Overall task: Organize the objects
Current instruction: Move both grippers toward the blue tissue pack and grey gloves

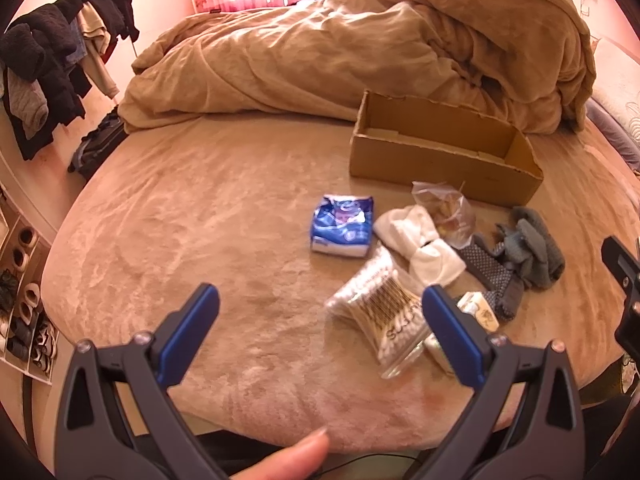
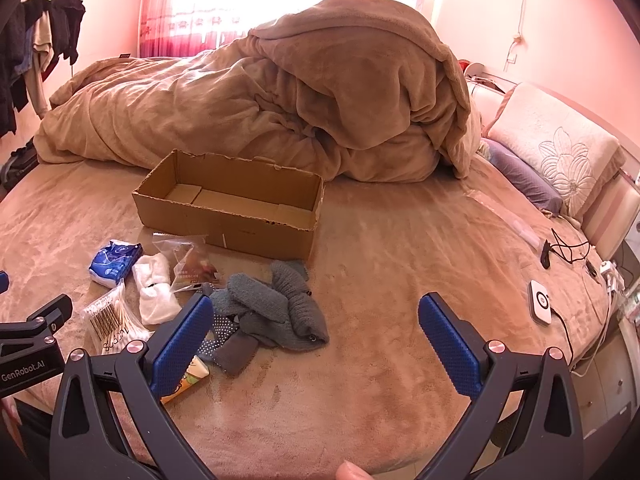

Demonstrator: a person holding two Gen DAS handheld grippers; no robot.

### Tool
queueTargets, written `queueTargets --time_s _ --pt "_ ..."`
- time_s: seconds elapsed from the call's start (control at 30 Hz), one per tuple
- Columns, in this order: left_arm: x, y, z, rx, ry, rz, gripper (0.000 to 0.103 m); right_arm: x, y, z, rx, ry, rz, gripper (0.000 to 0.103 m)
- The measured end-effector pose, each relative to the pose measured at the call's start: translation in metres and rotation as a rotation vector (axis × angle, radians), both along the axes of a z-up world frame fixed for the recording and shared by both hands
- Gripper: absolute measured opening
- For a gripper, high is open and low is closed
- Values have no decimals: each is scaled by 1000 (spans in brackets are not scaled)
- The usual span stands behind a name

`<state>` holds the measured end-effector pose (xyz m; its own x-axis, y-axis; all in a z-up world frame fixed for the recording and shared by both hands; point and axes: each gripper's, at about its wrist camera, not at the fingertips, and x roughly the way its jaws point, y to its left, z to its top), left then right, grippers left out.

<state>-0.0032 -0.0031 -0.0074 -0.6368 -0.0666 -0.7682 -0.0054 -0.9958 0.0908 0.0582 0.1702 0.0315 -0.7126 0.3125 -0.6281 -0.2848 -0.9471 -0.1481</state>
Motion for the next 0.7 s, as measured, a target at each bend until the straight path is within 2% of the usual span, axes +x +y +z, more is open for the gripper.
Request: queueTargets --time_s 0.33,0.7 --pt "-1 -7 -8 10 -35 41 102 -1 0 -1 -2 3 1 103" --pt "-8 -9 -12 2 -33 30 102 -3 6 -5 -17 -5 0 103"
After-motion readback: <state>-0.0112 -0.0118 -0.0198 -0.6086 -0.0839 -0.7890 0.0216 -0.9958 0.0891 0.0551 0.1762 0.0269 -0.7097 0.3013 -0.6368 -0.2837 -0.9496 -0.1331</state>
